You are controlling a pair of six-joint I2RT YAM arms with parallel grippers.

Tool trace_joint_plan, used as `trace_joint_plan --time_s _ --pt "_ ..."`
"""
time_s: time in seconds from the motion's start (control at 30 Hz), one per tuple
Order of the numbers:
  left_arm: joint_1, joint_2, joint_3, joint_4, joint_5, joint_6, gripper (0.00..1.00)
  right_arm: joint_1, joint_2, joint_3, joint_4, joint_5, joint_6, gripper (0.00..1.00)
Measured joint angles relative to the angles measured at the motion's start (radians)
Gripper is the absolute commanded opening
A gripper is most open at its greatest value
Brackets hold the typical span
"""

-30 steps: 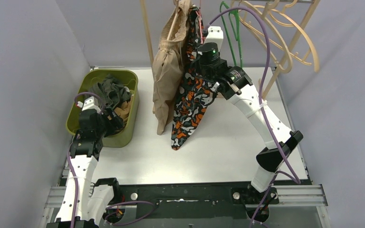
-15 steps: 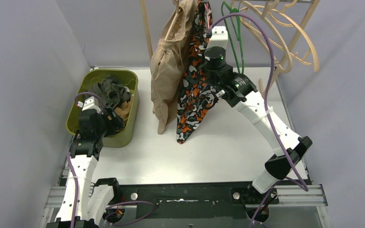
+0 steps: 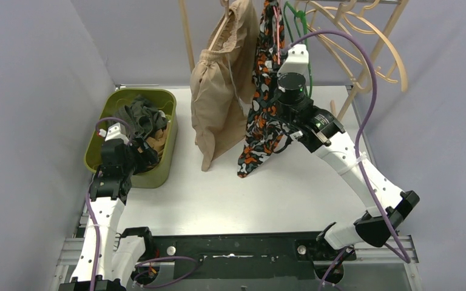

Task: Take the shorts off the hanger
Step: Pick up the hanger from the clothes rod.

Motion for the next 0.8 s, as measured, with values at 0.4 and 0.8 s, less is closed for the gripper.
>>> trace_joint_plan --time_s 0.4,0.8 --pt "0.0 0.003 0.0 0.002 0.003 0.0 0.74 -0.004 -0.233 -0.356 -0.079 -0.229 0.13 0.0" --pt "0.0 0.008 0.0 0.007 0.003 0.002 0.75 0.029 -0.658 -0.906 -0.111 -0.489 0.205 0.0"
